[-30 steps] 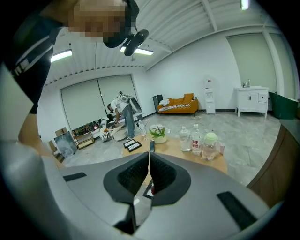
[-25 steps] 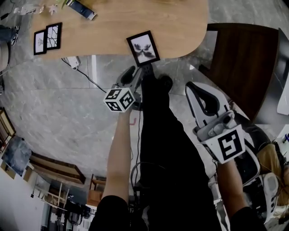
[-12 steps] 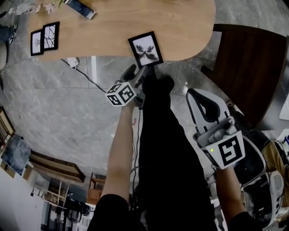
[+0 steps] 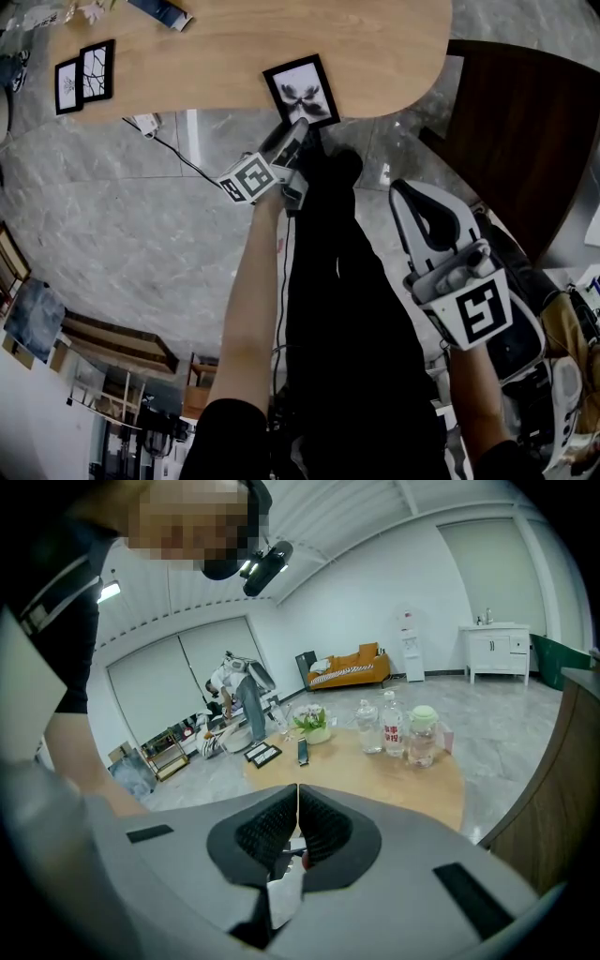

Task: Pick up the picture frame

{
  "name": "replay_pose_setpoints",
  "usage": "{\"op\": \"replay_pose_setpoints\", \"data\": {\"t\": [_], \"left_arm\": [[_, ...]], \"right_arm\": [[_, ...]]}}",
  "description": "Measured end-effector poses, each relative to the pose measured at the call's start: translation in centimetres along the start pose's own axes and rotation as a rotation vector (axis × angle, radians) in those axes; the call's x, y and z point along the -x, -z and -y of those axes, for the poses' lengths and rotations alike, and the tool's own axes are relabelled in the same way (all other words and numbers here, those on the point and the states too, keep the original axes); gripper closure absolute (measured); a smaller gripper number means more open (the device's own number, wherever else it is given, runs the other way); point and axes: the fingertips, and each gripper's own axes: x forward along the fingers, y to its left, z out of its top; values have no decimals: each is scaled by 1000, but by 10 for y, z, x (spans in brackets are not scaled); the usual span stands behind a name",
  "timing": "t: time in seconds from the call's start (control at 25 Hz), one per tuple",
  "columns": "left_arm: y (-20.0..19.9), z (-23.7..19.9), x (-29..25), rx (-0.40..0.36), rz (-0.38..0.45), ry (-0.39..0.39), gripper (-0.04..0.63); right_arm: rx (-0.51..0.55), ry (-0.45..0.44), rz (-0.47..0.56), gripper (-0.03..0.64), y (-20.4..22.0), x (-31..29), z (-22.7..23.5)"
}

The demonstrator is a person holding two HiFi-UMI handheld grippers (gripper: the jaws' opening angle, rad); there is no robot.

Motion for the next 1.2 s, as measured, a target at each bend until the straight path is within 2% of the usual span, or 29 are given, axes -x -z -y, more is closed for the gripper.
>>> {"op": "replay_pose_setpoints", "data": {"t": [0.16,0.24,0.44,0.68,1.2], "left_arm": [[1,3,-3,37,4,33,349],[2,2,-4,45,-2,42,392],[4,-4,-4,48,-8,24,473],[3,4,-1,59,3,29,492],[3,54,11,87,-6,106,522]], "right_arm": [[-1,-5,-3,604,0,-1,-3],[1,-8,-10,603,2,-2,-4],[-1,-7,-12,604,4,-4,-5],[-3,-1,-5,604,2,1,-5],[19,-1,47,604,-25,31,-19]]}}
